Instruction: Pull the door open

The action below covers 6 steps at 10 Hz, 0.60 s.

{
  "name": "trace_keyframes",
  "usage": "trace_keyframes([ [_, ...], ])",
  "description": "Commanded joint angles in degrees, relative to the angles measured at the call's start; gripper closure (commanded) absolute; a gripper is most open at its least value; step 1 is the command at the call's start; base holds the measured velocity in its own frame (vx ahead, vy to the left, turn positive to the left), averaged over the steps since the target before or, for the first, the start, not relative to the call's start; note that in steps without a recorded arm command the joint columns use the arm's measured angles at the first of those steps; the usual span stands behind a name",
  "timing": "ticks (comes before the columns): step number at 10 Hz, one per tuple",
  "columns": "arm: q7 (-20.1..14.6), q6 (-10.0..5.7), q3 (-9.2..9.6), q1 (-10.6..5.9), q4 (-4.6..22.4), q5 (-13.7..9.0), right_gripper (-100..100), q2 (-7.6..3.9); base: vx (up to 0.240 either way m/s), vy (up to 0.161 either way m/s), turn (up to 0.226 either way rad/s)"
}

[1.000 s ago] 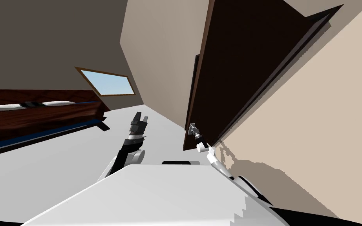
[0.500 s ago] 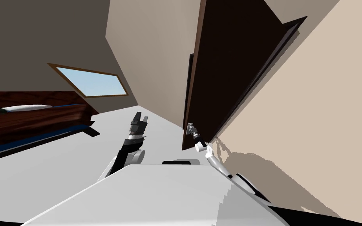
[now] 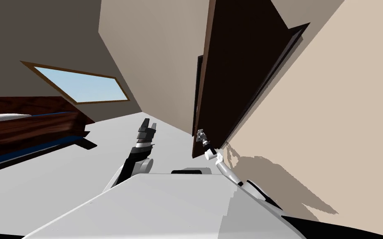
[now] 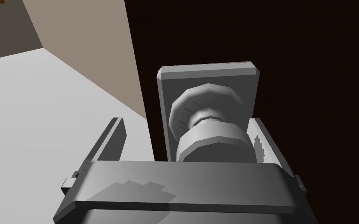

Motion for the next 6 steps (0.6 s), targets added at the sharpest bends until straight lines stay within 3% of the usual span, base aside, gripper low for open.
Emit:
trace_keyframes([
  [1,-0.68,-0.41,2.28,-0.26,-0.26,0.07,100,0.61,-0.010,0.034,-0.117],
  [3,-0.68,-0.41,2.28,-0.26,-0.26,0.07,100,0.61,-0.002,0.008,-0.009],
  [6,-1.21,-0.78,3.91,-1.16,0.03,0.03,100,0.82,-0.005,0.008,-0.093],
])
